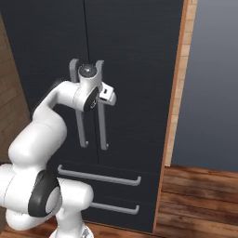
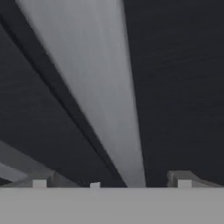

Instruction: Open the fridge, remove the peach, lime, and chicken drumstick, and place them on any counter.

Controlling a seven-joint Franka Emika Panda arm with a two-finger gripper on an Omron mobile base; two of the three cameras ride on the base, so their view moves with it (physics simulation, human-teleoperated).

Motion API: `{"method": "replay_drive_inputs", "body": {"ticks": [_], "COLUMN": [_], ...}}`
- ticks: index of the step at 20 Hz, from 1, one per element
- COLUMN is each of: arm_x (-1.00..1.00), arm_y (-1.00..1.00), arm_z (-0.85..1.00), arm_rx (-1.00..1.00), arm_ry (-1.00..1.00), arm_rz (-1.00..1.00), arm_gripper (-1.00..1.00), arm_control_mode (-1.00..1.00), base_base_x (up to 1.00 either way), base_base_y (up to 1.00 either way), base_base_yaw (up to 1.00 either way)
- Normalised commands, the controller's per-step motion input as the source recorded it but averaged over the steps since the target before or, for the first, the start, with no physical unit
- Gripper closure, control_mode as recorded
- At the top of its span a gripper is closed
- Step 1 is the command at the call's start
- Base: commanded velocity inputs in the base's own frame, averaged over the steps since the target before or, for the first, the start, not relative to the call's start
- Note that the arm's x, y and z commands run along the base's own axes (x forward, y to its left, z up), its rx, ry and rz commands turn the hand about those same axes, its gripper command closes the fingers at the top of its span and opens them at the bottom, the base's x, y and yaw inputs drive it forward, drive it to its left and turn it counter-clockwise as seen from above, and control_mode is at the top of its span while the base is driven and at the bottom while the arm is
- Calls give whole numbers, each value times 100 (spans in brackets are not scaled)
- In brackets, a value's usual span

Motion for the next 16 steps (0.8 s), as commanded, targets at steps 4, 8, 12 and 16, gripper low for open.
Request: {"method": "replay_drive_inputs", "body": {"ticks": [4, 8, 12, 16], "arm_x": [62, 42, 29, 13], "arm_y": [-11, -7, -7, 0], "arm_z": [0, -5, -5, -17], "arm_rx": [0, 3, 8, 8], "arm_ry": [0, -13, -21, -38], "arm_rz": [-6, -3, -1, 0], "arm_gripper": [-100, -100, -100, -100], "arm_control_mode": [-100, -100, -100, -100], "base_base_x": [0, 0, 0, 0], "base_base_y": [0, 0, 0, 0], "base_base_yaw": [0, 0, 0, 0]}}
